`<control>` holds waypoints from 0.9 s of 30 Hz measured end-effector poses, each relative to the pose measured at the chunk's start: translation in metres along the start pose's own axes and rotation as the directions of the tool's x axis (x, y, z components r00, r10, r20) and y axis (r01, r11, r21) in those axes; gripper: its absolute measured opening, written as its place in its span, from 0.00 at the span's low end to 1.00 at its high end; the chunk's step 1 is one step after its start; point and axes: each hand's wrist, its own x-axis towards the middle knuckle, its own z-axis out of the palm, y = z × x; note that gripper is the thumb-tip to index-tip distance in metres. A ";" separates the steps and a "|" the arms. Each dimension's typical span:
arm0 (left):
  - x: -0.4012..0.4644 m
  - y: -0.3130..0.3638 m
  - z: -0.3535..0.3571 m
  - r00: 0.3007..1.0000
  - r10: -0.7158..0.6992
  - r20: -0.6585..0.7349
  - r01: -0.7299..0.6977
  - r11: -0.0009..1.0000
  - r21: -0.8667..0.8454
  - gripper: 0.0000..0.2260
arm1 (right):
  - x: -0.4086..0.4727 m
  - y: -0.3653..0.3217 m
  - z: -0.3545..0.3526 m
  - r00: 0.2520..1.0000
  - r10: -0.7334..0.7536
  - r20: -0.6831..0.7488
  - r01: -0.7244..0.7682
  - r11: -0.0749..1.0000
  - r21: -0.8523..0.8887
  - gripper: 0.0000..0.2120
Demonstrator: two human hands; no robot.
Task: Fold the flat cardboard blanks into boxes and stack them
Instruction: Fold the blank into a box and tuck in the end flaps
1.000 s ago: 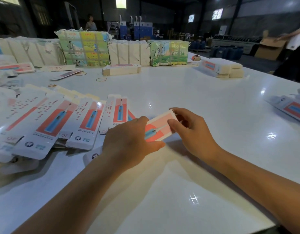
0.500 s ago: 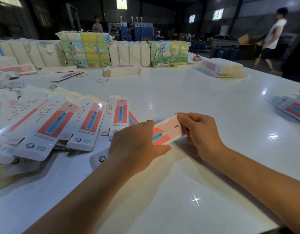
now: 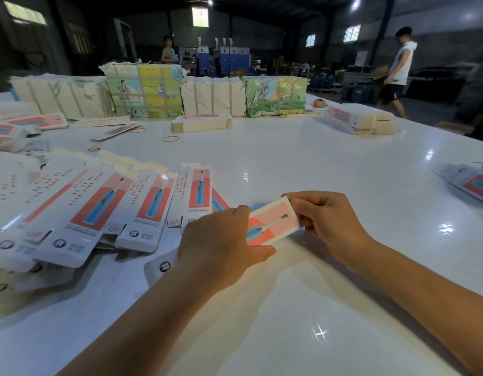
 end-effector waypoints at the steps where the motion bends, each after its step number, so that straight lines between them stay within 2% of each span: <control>1: 0.000 0.000 0.000 1.000 0.002 0.013 -0.002 1.000 0.001 0.28 | 0.002 0.000 -0.001 1.000 0.018 0.014 -0.018 1.000 -0.002 0.14; 3: 0.000 -0.001 -0.001 0.999 -0.002 0.035 0.002 1.000 -0.002 0.28 | 0.004 0.002 -0.003 1.000 -0.009 0.021 0.010 0.999 -0.045 0.14; 5: 0.000 -0.001 -0.002 0.999 -0.004 0.043 0.005 1.000 -0.008 0.27 | 0.005 0.004 -0.005 0.985 -0.171 0.007 0.167 0.955 -0.243 0.11; 7: -0.001 -0.001 -0.002 0.999 -0.001 0.055 0.002 1.000 -0.018 0.27 | 0.004 0.006 -0.008 0.918 -0.391 0.068 0.368 0.776 -0.512 0.10; 9: -0.002 -0.002 -0.002 0.997 -0.008 0.075 0.012 0.999 -0.048 0.27 | 0.003 0.009 -0.012 0.841 -0.516 0.165 0.496 0.610 -0.618 0.12; 10: -0.002 -0.002 -0.002 0.996 -0.014 0.088 0.020 0.998 -0.062 0.27 | 0.002 0.010 -0.013 0.821 -0.540 0.182 0.519 0.576 -0.632 0.12; 12: -0.002 -0.002 -0.002 0.994 -0.021 0.104 0.029 0.997 -0.071 0.28 | -0.001 0.010 -0.011 0.829 -0.539 0.150 0.501 0.597 -0.626 0.11; 16: -0.002 -0.002 -0.002 0.995 -0.014 0.097 0.019 0.998 -0.053 0.28 | -0.002 0.010 -0.007 0.924 -0.381 0.041 0.355 0.811 -0.465 0.15; 19: 0.000 -0.001 -0.001 0.995 -0.019 0.095 0.029 0.995 -0.097 0.27 | -0.003 0.008 -0.003 0.956 -0.295 -0.003 0.274 0.893 -0.356 0.17; 21: 0.002 -0.001 -0.001 0.997 -0.018 0.075 0.029 0.989 -0.143 0.26 | -0.005 0.008 0.000 0.944 -0.329 -0.019 0.294 0.865 -0.408 0.16; 22: 0.002 -0.002 -0.001 0.998 -0.015 0.058 0.024 0.987 -0.160 0.24 | -0.004 0.007 -0.002 0.914 -0.404 -0.014 0.342 0.791 -0.507 0.15; 24: 0.003 -0.005 -0.003 0.999 -0.011 0.039 0.019 0.980 -0.198 0.24 | 0.000 0.005 -0.009 0.805 -0.593 0.023 0.424 0.547 -0.722 0.13; 25: 0.004 -0.006 -0.004 0.999 -0.010 0.037 0.018 0.975 -0.222 0.25 | 0.003 0.005 -0.014 0.774 -0.633 0.009 0.422 0.505 -0.753 0.16; 26: 0.003 -0.007 -0.005 1.000 -0.009 0.028 0.016 0.970 -0.244 0.26 | 0.006 0.006 -0.016 0.799 -0.600 -0.039 0.394 0.570 -0.721 0.20; 27: 0.003 -0.007 -0.006 1.000 -0.005 0.014 0.008 0.965 -0.263 0.27 | 0.009 0.005 -0.017 0.879 -0.465 -0.107 0.318 0.738 -0.596 0.26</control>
